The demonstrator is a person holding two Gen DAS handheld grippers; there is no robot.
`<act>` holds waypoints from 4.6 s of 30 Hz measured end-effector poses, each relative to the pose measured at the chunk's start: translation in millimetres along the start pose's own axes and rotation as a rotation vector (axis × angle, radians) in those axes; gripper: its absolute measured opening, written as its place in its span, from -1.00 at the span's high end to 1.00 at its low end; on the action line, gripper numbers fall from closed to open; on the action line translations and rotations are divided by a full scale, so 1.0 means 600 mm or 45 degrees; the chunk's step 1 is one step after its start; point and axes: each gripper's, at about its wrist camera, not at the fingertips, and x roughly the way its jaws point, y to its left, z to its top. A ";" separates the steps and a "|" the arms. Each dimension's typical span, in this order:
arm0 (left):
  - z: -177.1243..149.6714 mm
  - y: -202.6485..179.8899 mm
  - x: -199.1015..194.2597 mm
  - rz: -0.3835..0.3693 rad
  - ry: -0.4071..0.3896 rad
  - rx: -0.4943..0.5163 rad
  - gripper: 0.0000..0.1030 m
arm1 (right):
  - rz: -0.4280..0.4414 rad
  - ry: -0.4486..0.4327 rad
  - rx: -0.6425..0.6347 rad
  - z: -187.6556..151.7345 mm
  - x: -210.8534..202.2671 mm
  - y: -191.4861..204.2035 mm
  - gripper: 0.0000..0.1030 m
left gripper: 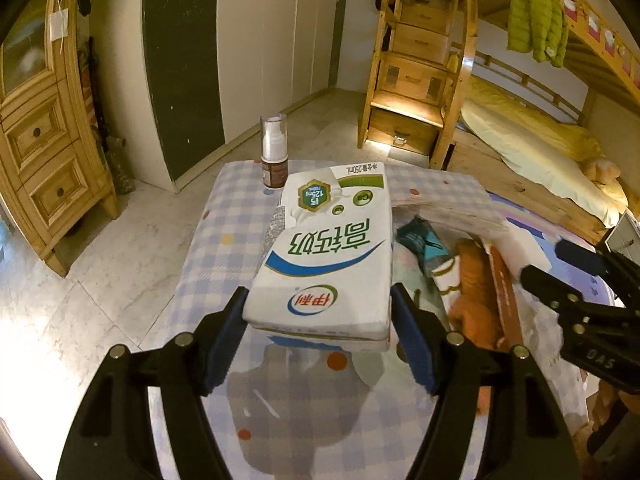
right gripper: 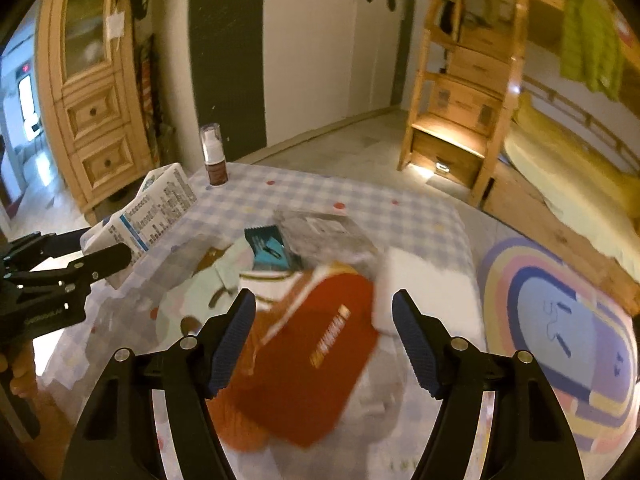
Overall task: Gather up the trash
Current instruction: 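Grasp the white milk carton with the left gripper while the right grasps a plastic wrapper, then carry carton and wrapper to the bin and open both grippers, then grasp the red cardboard piece with the left gripper while the right grasps the white foam block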
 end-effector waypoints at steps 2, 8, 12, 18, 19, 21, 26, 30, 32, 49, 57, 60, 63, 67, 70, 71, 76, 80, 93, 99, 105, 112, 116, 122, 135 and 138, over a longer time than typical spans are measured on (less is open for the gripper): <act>0.005 0.000 0.013 -0.003 0.009 0.001 -0.33 | -0.009 0.002 -0.041 0.012 0.021 0.009 -0.38; 0.021 -0.001 0.042 -0.019 0.015 0.004 -0.34 | -0.062 0.003 -0.143 0.032 0.063 0.027 -0.38; 0.019 -0.003 0.058 -0.031 0.028 0.010 -0.34 | -0.122 0.015 -0.213 0.036 0.086 0.031 -0.33; 0.015 -0.006 0.070 -0.040 0.052 0.006 -0.34 | -0.204 0.040 -0.278 0.029 0.106 0.032 -0.01; 0.016 -0.005 0.068 -0.040 0.052 0.005 -0.34 | -0.214 0.032 -0.291 0.028 0.105 0.033 0.13; 0.018 -0.005 0.065 -0.036 0.045 0.007 -0.34 | -0.213 0.019 -0.301 0.030 0.100 0.035 0.39; 0.027 -0.008 0.021 -0.015 -0.012 0.017 -0.34 | -0.084 -0.086 -0.133 0.056 0.039 0.002 0.79; 0.029 -0.024 -0.032 -0.024 -0.078 0.036 -0.34 | 0.061 -0.172 0.060 0.063 -0.031 -0.039 0.93; 0.027 -0.038 -0.053 -0.040 -0.101 0.052 -0.34 | 0.093 -0.207 0.120 0.057 -0.067 -0.058 0.94; -0.091 -0.326 -0.099 -0.377 -0.074 0.387 -0.34 | -0.173 -0.169 0.497 -0.178 -0.262 -0.210 0.95; -0.130 -0.469 -0.090 -0.521 -0.049 0.601 -0.34 | -0.382 -0.141 0.676 -0.282 -0.310 -0.303 0.94; -0.135 -0.519 -0.076 -0.556 -0.039 0.677 -0.34 | -0.429 -0.120 0.744 -0.314 -0.312 -0.341 0.94; -0.137 -0.558 -0.059 -0.578 -0.027 0.733 -0.34 | -0.455 -0.100 0.799 -0.339 -0.305 -0.376 0.94; -0.135 -0.601 -0.033 -0.604 -0.005 0.792 -0.34 | -0.478 -0.071 0.844 -0.360 -0.286 -0.424 0.94; -0.132 -0.629 -0.012 -0.622 0.011 0.815 -0.36 | -0.491 -0.056 0.870 -0.370 -0.269 -0.450 0.89; -0.132 -0.638 -0.007 -0.626 0.013 0.823 -0.37 | -0.493 -0.053 0.881 -0.372 -0.261 -0.459 0.87; -0.121 -0.642 0.015 -0.609 0.013 0.789 -0.62 | -0.469 0.019 0.927 -0.388 -0.216 -0.491 0.35; -0.103 -0.614 0.016 -0.570 0.004 0.734 -0.62 | -0.470 0.017 0.939 -0.392 -0.220 -0.481 0.30; -0.090 -0.445 -0.075 -0.421 -0.076 0.573 -0.62 | -0.394 -0.177 0.834 -0.313 -0.332 -0.375 0.30; -0.107 -0.330 -0.119 -0.300 -0.084 0.468 -0.62 | -0.248 -0.186 0.746 -0.272 -0.345 -0.290 0.30; -0.117 -0.214 -0.140 -0.166 -0.096 0.326 -0.62 | -0.114 -0.147 0.612 -0.228 -0.312 -0.212 0.30; -0.118 -0.104 -0.151 0.013 -0.106 0.158 -0.71 | -0.004 -0.118 0.445 -0.183 -0.265 -0.141 0.15; -0.112 -0.071 -0.149 0.067 -0.115 0.106 -0.71 | 0.023 -0.098 0.400 -0.165 -0.232 -0.123 0.04; -0.096 -0.062 -0.118 0.094 -0.106 0.108 -0.72 | 0.005 -0.058 0.365 -0.142 -0.179 -0.116 0.00; -0.031 -0.083 -0.009 0.081 -0.061 0.125 -0.72 | 0.007 0.028 0.327 -0.081 -0.037 -0.126 0.01; -0.017 -0.089 0.011 0.076 -0.050 0.133 -0.72 | -0.016 0.035 0.325 -0.064 -0.011 -0.119 0.00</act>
